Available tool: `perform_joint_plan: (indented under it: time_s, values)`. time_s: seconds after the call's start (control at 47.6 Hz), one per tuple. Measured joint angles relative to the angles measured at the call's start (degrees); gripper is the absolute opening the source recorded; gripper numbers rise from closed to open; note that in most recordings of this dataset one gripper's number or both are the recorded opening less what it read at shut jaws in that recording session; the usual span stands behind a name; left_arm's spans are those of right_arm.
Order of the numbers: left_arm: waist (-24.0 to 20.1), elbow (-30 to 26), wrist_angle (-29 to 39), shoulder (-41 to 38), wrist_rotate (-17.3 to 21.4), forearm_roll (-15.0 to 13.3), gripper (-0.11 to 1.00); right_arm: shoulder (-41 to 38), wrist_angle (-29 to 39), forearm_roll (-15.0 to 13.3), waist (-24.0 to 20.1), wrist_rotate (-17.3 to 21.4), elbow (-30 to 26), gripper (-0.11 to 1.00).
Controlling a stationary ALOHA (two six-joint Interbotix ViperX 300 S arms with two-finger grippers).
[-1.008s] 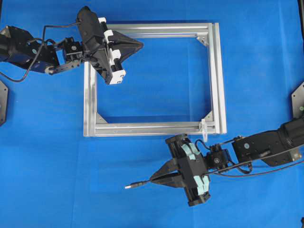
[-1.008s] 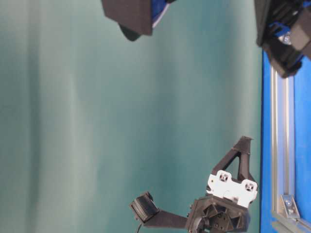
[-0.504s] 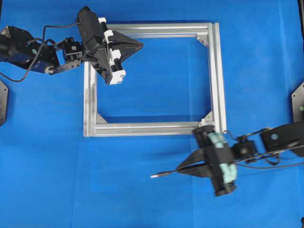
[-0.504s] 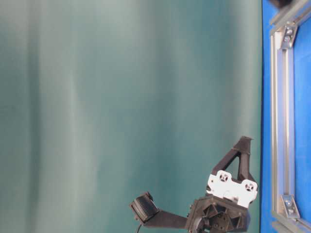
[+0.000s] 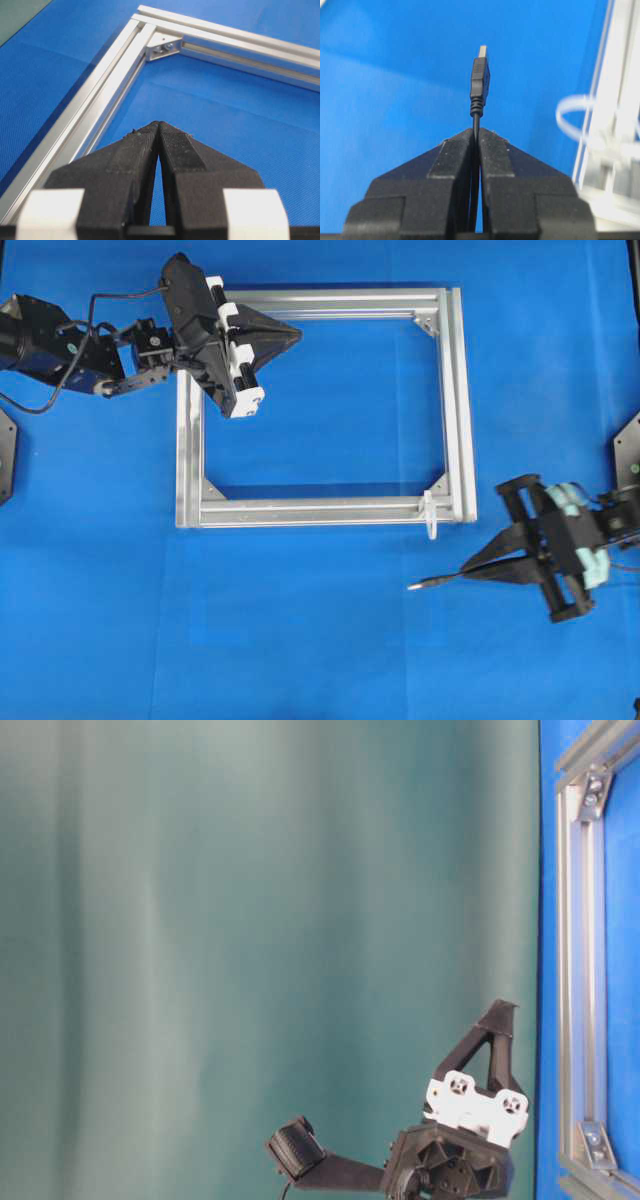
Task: Insert the wire through the string loop located on the right side.
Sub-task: 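Move the right gripper with the cable toward the white zip-tie loop, then align the USB plug with the zip-tie loop using the right gripper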
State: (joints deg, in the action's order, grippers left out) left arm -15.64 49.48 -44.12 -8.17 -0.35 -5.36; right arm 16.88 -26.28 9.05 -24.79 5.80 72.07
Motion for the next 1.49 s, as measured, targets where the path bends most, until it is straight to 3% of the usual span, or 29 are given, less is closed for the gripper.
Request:
perform_joint_plan:
  time_s: [0.273,0.462,0.903,1.49]
  values:
    - [0.0,0.1,0.0,-0.1,0.0,0.0,0.00,9.5,7.5,0.0,0.0,0.0,4.9,-0.03]
    - [0.1,0.1,0.0,-0.1,0.0,0.0,0.00,13.6,8.8,0.0,0.0,0.0,6.8,-0.03]
    - [0.4,0.1,-0.1,-0.1,-0.1,-0.1,0.00,14.5,8.7,0.1,0.4,-0.1,7.9,-0.03]
    - [0.6,0.2,-0.5,0.0,0.0,0.0,0.00,15.7,7.2,-0.4,10.6,-1.9,9.0,-0.03]
